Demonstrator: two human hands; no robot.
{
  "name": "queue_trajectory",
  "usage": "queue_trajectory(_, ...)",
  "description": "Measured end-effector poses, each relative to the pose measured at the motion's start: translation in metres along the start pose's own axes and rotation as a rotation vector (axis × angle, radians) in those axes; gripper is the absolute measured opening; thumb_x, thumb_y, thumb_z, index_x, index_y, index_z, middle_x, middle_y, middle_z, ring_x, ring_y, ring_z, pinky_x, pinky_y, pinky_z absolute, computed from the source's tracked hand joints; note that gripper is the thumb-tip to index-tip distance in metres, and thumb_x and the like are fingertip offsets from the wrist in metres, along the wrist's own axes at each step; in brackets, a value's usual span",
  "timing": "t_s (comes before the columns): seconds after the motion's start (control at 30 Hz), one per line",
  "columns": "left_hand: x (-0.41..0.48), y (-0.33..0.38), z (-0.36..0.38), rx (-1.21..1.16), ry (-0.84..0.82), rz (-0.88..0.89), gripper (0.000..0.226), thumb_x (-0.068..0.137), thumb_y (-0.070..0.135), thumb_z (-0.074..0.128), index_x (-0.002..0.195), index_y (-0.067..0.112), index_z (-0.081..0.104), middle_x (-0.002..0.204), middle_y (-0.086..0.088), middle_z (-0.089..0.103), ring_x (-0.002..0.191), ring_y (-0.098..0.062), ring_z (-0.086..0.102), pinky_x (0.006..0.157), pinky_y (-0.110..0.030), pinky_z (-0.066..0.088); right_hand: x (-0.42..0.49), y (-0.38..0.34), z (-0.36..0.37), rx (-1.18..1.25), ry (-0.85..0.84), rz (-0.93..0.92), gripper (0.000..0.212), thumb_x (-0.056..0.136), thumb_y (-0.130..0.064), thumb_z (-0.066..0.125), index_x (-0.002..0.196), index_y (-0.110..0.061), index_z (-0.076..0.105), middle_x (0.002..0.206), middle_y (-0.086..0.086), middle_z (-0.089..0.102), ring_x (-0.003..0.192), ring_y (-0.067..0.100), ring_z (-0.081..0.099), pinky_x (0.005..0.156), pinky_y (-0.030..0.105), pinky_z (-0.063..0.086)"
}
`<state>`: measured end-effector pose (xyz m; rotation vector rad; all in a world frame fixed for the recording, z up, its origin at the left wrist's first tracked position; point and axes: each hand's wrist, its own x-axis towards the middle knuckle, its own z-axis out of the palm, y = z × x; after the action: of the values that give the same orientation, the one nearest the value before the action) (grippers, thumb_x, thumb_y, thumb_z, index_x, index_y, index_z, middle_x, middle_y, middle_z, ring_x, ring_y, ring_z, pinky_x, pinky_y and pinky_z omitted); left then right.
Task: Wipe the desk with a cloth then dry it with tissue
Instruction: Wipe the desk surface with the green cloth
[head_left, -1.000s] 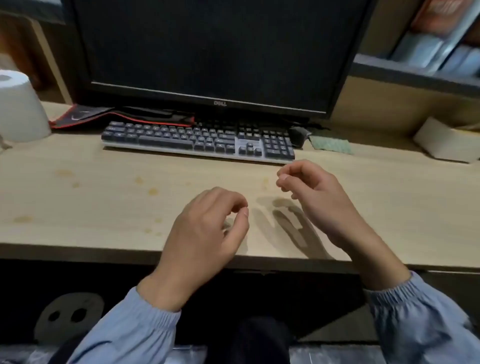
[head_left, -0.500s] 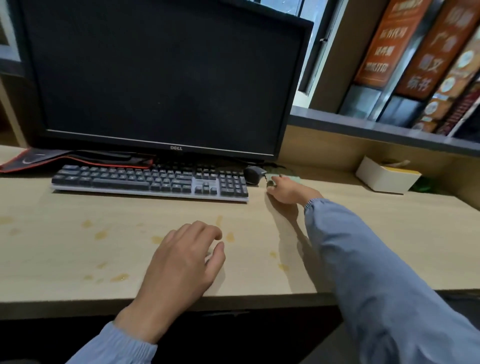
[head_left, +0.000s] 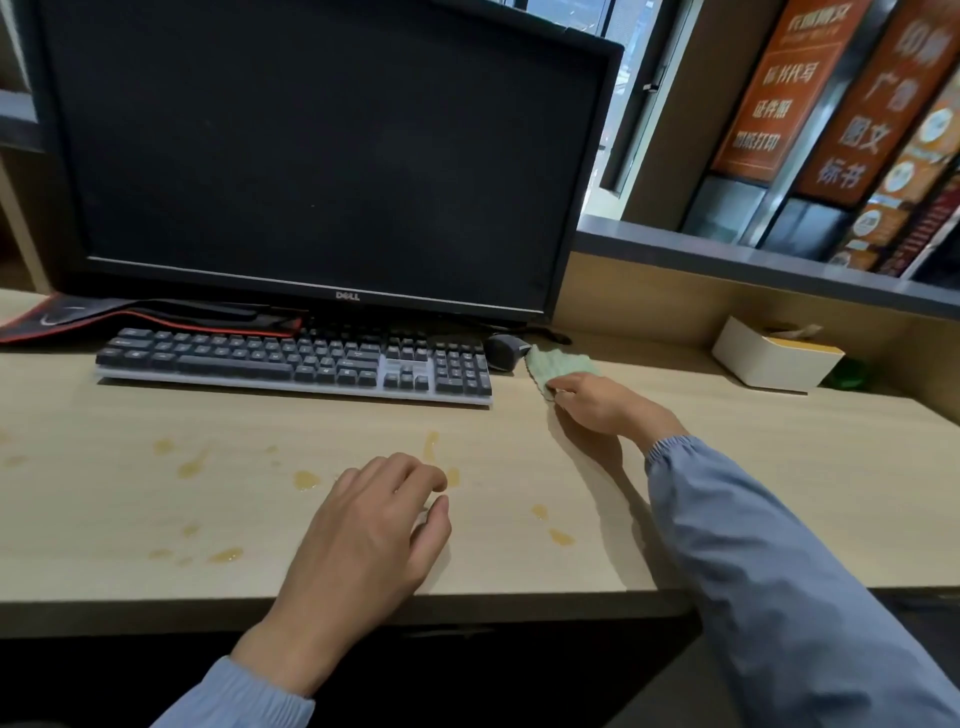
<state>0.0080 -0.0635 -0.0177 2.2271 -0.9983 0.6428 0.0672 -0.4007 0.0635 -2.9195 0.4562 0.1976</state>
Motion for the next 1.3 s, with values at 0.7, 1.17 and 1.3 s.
queue_trajectory(0.7, -0.005, 0.002, -0.002, 0.073, 0.003, 0.035, 0.011, 0.100, 0.027, 0.057, 0.101, 0.018, 0.064, 0.093, 0.005, 0.060, 0.083, -0.019, 0.058, 0.078, -0.039, 0.047, -0.104, 0.002, 0.048, 0.000, -0.067, -0.144, 0.058, 0.112, -0.050, 0.019, 0.166, -0.035, 0.005, 0.174, -0.010, -0.005, 0.159, 0.011, -0.010, 0.127, 0.037, -0.003)
queue_trajectory(1.17, -0.005, 0.003, 0.003, 0.103, 0.008, 0.004, 0.020, 0.099, 0.031, 0.053, 0.099, 0.016, 0.066, 0.089, 0.003, 0.060, 0.080, -0.024, 0.059, 0.077, -0.042, 0.046, -0.232, -0.031, 0.087, -0.060, -0.059, -0.169, 0.053, 0.106, -0.056, 0.004, 0.155, -0.057, -0.016, 0.160, -0.033, -0.033, 0.143, -0.007, -0.040, 0.125, 0.032, -0.018)
queue_trajectory(1.3, -0.005, 0.003, 0.001, 0.079, 0.002, -0.034, 0.020, 0.098, 0.031, 0.051, 0.100, 0.017, 0.065, 0.090, 0.004, 0.059, 0.082, -0.023, 0.059, 0.079, -0.043, 0.047, -0.189, -0.043, 0.080, -0.054, -0.094, -0.166, 0.055, 0.107, -0.056, 0.007, 0.160, -0.052, -0.011, 0.166, -0.026, -0.025, 0.152, 0.004, -0.032, 0.127, 0.038, -0.014)
